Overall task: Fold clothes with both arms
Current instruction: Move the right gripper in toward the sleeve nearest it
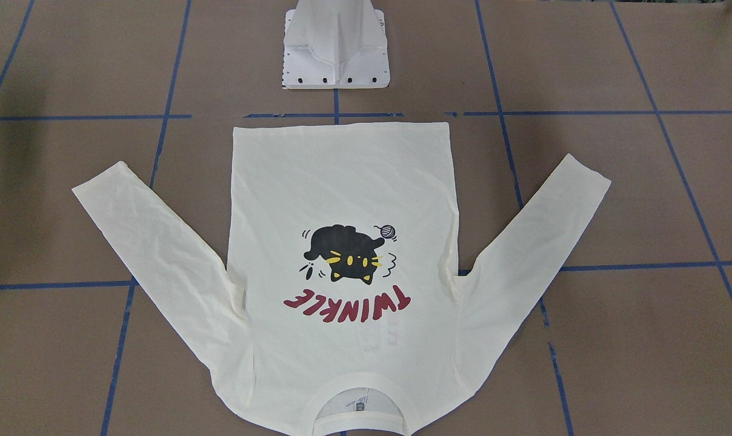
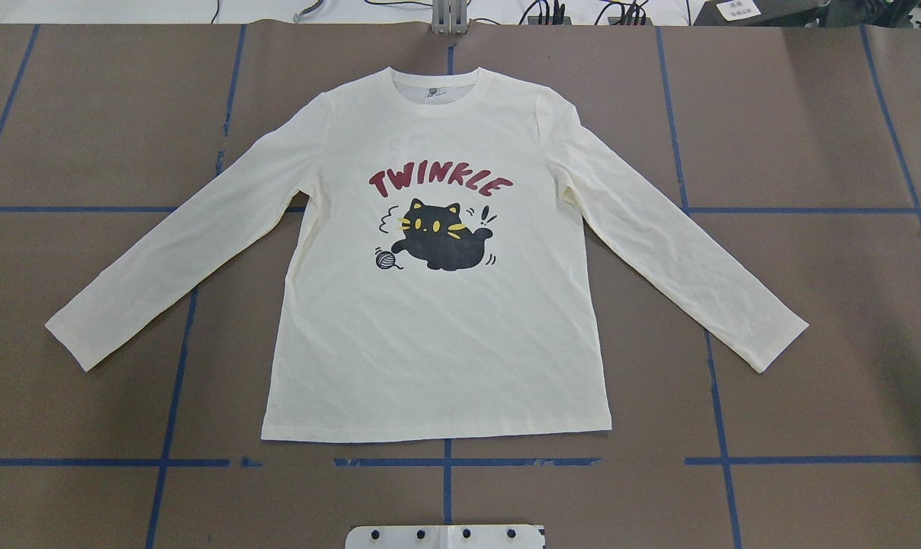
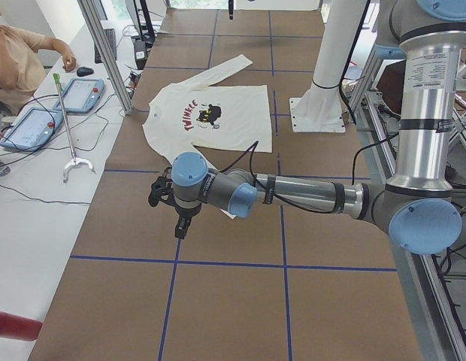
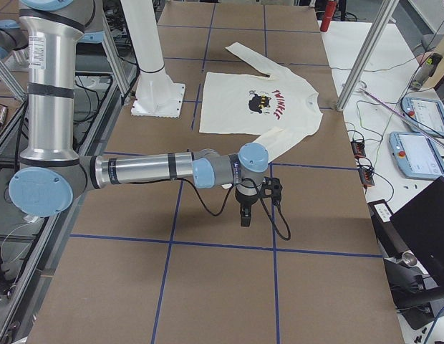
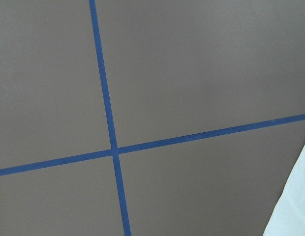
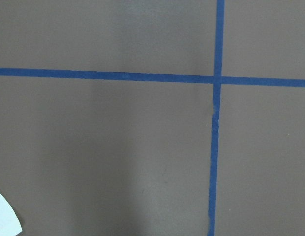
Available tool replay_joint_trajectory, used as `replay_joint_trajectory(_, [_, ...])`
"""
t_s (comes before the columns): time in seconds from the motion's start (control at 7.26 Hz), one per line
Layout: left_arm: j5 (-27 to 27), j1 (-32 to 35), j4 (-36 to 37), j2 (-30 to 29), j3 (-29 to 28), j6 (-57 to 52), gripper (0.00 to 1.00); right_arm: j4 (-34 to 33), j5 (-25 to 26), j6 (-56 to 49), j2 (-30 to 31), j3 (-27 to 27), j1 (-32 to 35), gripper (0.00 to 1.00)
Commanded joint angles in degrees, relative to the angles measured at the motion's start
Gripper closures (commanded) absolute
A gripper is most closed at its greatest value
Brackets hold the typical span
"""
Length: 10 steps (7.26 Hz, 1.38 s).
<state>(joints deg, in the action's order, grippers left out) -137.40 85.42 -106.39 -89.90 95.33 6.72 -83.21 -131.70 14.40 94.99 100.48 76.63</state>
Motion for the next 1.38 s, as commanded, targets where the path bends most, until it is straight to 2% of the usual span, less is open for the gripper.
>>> replay_joint_trajectory(0.0, [0.4, -0.8, -5.7, 0.6, -1.8, 0.0, 0.00, 10.9, 0.0, 9.9, -1.2, -1.3, -8.2, 0.00])
replay_joint_trajectory(0.14, [0.0, -1.8, -10.4, 0.9, -2.8, 0.0, 0.00, 17.2, 0.7, 19.9, -1.5, -1.8, -12.6, 0.00])
replay_joint_trajectory(0.28, [-0.8, -2.0, -11.0, 1.0, -2.8, 0.1, 0.00, 22.5, 4.6, 30.7, -1.6, -1.9, -17.8, 0.00])
replay_joint_trajectory(0.41, [-0.9, -2.1, -11.0, 0.9, -3.0, 0.1, 0.00, 26.1, 6.2, 38.9, -1.5, -1.7, -22.0, 0.00])
replay_joint_trajectory(0.55, [-1.0, -2.1, -11.0, 0.9, -3.0, 0.2, 0.00, 28.4, 6.2, 42.6, -0.9, -1.7, -23.8, 0.01])
replay_joint_trajectory(0.96, [-1.0, -2.1, -11.2, 0.9, -3.0, 0.3, 0.00, 28.8, 6.0, 46.1, 0.9, -1.8, -26.3, 0.28])
replay_joint_trajectory(1.24, [-1.0, -2.1, -11.2, 0.9, -2.9, 0.3, 0.00, 28.7, 5.6, 46.6, 2.0, -1.8, -26.5, 0.34])
